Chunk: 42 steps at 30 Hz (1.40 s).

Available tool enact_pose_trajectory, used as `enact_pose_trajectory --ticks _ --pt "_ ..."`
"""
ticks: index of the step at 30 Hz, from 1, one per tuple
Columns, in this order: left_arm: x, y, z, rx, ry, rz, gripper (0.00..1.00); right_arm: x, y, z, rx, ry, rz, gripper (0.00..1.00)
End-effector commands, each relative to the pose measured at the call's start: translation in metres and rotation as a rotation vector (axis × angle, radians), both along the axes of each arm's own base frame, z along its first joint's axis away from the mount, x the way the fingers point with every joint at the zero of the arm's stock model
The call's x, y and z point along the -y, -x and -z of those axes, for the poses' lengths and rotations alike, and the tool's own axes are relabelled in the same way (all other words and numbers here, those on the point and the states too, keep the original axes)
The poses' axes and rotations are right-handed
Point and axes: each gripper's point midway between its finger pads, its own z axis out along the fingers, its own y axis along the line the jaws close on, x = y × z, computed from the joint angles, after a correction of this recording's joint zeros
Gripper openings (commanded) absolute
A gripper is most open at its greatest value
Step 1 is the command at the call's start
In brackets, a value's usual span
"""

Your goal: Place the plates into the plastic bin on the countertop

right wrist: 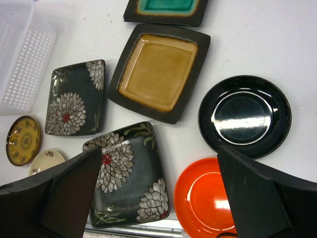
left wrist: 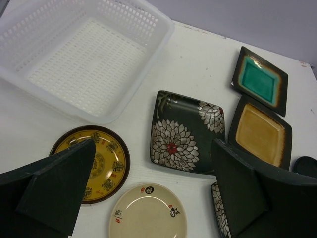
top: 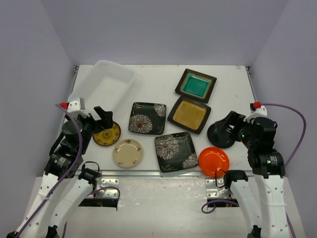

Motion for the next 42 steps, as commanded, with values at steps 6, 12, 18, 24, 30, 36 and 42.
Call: enact_pose_trajectory --ticks 6,12,18,24,30,36,42 --pt "-0.003 -0.006 -0.002 0.011 0.005 -0.025 1.00 -0.024 -0.022 -0.004 0.128 -0.109 -0.094 0.99" --pt "-0.004 -0.007 -0.002 0.007 0.004 -0.033 1.00 -0.028 -0.050 -0.003 0.167 -0.170 -0.081 0.99" --pt "-0.005 -0.008 0.000 0.001 0.004 -0.032 1.00 -0.022 -0.126 0.013 0.050 -0.194 -0.015 0.99" --pt "-0.002 -0.007 -0.001 0.010 0.008 -0.014 1.00 -0.002 -0.224 0.035 -0.069 -0.167 0.119 0.99" --pt "0.000 -0.008 0.000 0.005 0.006 -0.005 1.00 0.014 -0.283 0.079 -0.165 -0.117 0.203 0.99" --pt "0.001 -0.008 -0.001 0.009 0.007 0.005 1.00 0.037 -0.312 0.131 -0.212 -0.040 0.258 0.99" --pt "0.005 -0.010 0.001 0.000 0.006 0.024 1.00 0.040 -0.315 0.166 -0.265 -0.198 0.217 0.96"
